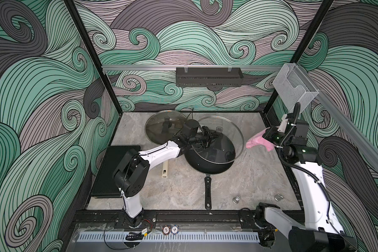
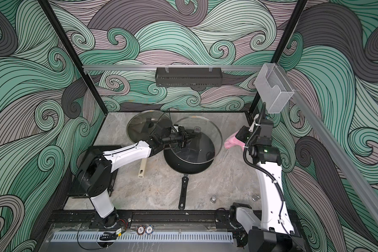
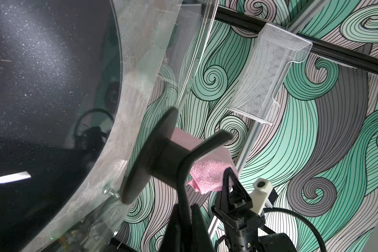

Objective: Wipe the pot lid with a cloth
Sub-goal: Place the cleaning item at the center of the board.

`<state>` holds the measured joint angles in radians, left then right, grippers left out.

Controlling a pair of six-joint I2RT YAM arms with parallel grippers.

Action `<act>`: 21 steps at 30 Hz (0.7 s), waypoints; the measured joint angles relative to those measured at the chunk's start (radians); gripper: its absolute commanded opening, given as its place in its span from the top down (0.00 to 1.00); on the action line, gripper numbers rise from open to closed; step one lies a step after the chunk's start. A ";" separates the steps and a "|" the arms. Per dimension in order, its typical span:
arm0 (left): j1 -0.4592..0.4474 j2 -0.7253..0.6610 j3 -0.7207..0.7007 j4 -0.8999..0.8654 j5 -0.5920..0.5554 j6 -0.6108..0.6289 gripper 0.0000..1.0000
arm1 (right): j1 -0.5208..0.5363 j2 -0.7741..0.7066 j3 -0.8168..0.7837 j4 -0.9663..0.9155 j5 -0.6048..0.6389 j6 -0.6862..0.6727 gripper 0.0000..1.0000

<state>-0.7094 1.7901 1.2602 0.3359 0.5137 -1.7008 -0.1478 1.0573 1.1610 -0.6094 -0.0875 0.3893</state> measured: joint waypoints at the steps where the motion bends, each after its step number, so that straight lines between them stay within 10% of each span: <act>1: 0.000 0.003 -0.014 0.007 0.003 0.003 1.00 | -0.015 0.002 -0.023 0.003 -0.005 -0.002 1.00; 21: 0.000 0.003 -0.219 0.146 -0.046 -0.001 1.00 | -0.082 0.050 -0.143 0.063 -0.098 0.011 1.00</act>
<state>-0.7090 1.7931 1.0409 0.4824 0.4679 -1.7020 -0.2302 1.1072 1.0176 -0.5468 -0.1852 0.4004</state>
